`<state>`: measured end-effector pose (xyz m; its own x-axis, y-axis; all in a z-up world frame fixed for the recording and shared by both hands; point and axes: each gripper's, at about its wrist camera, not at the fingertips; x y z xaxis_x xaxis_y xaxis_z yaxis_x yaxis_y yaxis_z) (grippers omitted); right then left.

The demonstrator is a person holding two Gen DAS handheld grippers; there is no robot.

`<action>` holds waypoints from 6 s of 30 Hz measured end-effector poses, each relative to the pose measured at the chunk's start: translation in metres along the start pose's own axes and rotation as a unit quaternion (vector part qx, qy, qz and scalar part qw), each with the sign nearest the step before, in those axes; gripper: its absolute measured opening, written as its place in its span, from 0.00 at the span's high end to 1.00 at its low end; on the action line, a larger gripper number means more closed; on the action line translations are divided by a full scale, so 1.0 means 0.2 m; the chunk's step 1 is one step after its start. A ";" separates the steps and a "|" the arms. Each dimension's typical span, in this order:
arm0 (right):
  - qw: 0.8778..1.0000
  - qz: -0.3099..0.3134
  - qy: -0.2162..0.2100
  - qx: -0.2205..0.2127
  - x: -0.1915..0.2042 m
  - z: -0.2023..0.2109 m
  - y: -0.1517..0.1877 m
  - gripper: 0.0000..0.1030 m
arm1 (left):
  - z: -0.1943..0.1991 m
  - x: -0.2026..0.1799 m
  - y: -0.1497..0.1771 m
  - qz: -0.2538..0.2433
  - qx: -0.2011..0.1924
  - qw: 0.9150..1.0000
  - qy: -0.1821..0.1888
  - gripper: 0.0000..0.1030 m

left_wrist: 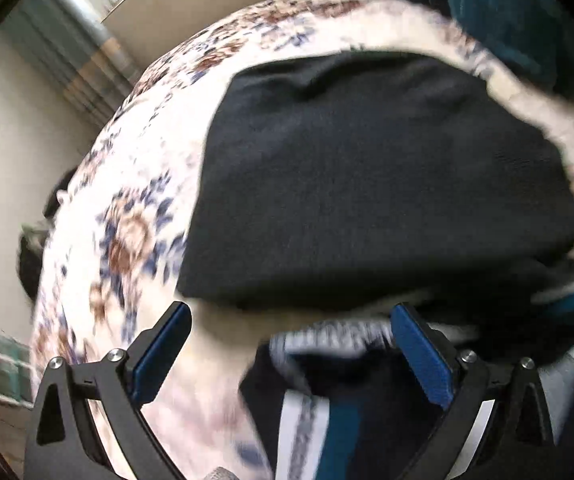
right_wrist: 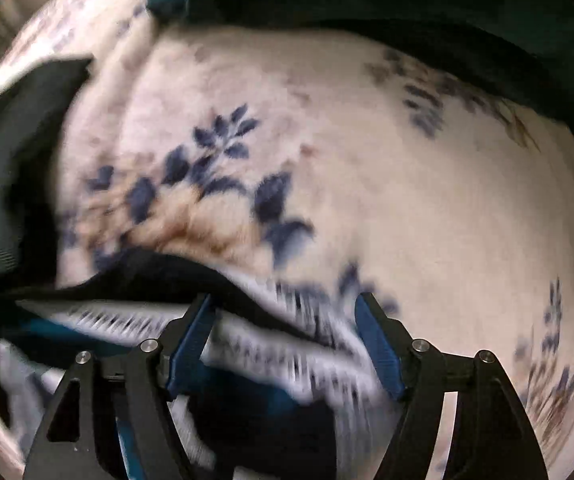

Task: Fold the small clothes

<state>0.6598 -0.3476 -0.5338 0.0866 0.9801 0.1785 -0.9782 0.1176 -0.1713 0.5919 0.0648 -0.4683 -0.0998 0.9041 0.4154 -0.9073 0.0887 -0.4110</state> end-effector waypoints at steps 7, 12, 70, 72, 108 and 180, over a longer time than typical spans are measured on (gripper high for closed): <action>0.988 -0.103 -0.117 0.009 -0.27 0.35 0.62 0.28 | 0.30 0.17 0.41 0.060 0.042 0.995 0.068 0.00; 0.982 -0.128 -0.124 0.063 -0.30 0.41 1.19 0.27 | 0.50 0.25 0.92 0.079 0.113 0.986 0.095 0.00; 0.958 -0.191 -0.140 0.160 -0.15 0.39 2.70 0.49 | 0.82 0.34 1.93 0.074 0.132 0.979 0.133 0.10; 0.964 -0.161 -0.143 0.153 -0.09 0.50 2.61 0.24 | 0.90 0.35 1.88 0.082 0.118 0.984 0.104 0.05; 0.919 -0.103 -0.351 0.146 -1.00 0.13 0.99 0.00 | 1.51 -1.56 1.84 -0.075 0.099 0.990 0.061 0.91; 0.962 0.121 -0.226 0.099 1.57 0.44 1.10 0.27 | 0.81 0.64 2.13 0.356 0.190 0.878 0.256 0.34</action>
<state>0.4560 -0.0277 -0.4304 -0.1957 0.8007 0.5662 -0.9799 -0.1818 -0.0816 0.1266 0.1498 -0.4583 -0.5887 0.7516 -0.2975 -0.7697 -0.6337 -0.0780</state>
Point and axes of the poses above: each gripper's, at about its wrist camera, not at the fingertips, and z roughly against the way its jaws point, x to its left, y to its underside, and after that the axes turned 8 degrees about -y, right-handed
